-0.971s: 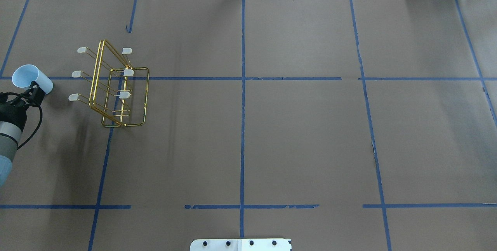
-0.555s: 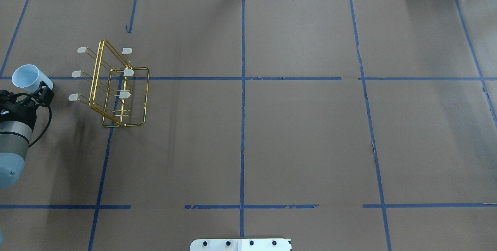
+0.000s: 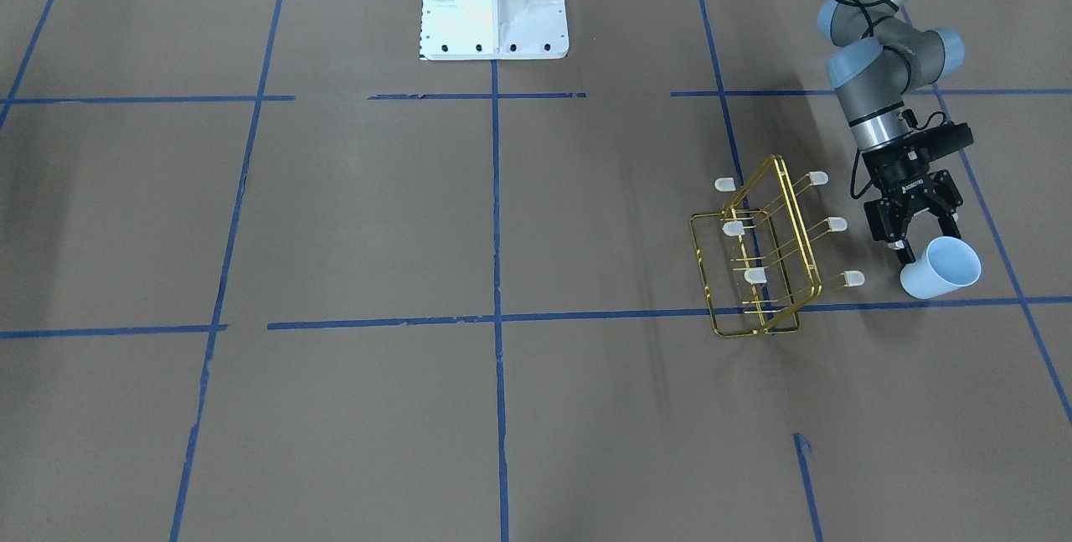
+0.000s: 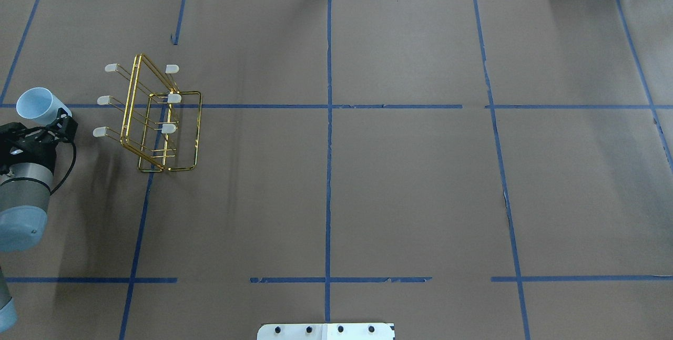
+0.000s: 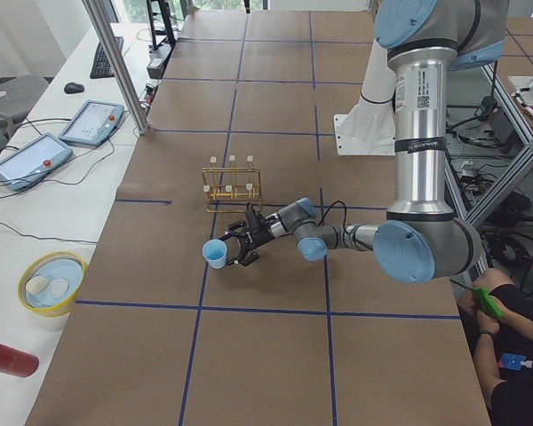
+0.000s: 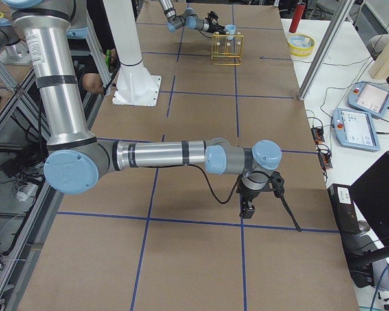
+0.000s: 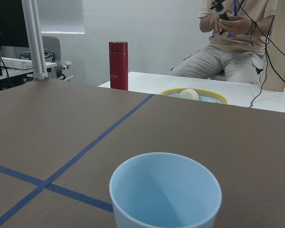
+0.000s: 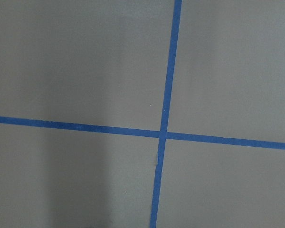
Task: Hang cup on cup holder
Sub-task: 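Lift the light blue cup with the left gripper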
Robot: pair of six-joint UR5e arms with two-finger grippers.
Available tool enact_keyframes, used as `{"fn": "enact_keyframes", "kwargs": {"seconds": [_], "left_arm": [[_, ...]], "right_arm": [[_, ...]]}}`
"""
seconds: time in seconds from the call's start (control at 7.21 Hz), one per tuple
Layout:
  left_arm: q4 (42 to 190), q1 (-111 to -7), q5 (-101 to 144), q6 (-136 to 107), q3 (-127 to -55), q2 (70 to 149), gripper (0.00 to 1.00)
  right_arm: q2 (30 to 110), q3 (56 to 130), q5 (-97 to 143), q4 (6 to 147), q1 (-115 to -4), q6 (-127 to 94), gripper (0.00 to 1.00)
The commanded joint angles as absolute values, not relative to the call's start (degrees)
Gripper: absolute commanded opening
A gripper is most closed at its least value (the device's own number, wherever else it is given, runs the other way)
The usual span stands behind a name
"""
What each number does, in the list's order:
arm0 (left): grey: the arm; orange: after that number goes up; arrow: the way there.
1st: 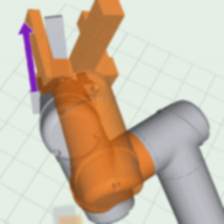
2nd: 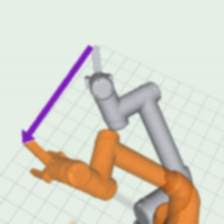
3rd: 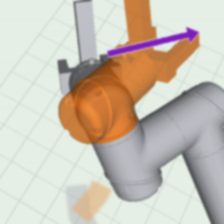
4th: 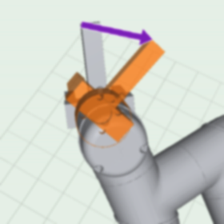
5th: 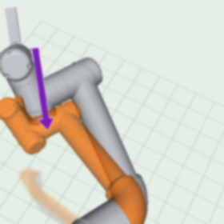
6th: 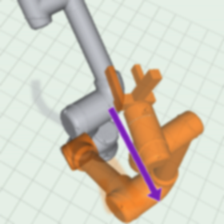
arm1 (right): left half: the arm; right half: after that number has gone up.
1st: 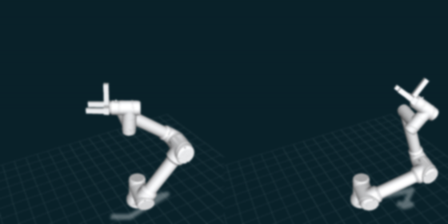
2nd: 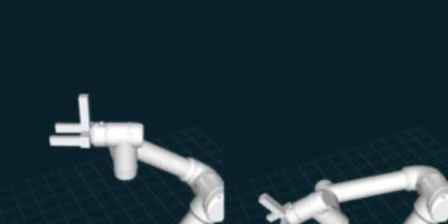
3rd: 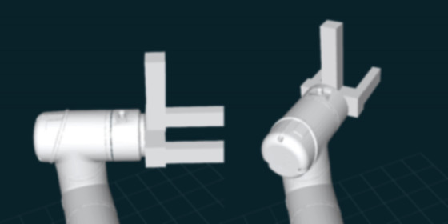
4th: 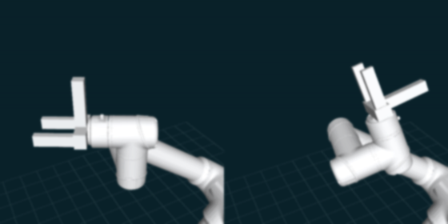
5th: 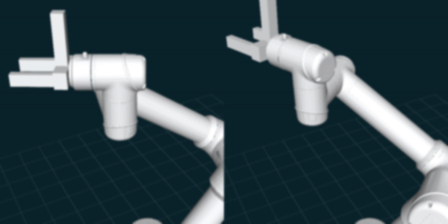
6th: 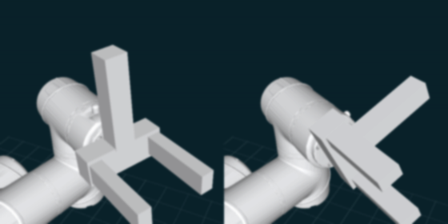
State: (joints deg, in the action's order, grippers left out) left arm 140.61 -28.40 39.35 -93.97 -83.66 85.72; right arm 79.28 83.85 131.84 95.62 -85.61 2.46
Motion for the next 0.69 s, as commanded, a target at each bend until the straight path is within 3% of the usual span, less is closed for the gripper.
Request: {"fn": "enact_keyframes", "kwargs": {"seconds": [0.0, 0.55], "left_arm": [[140.6, -28.0, 38.8, -95.1, -81.6, 87.3, 1.0], [140.8, -27.6, 38.8, -95.4, -79.5, 87.3, 1.0]], "right_arm": [[79.3, 83.8, 131.8, 95.6, -85.6, 2.5, 1.0], [79.3, 83.8, 131.8, 95.6, -85.6, 2.5, 1.0]]}}
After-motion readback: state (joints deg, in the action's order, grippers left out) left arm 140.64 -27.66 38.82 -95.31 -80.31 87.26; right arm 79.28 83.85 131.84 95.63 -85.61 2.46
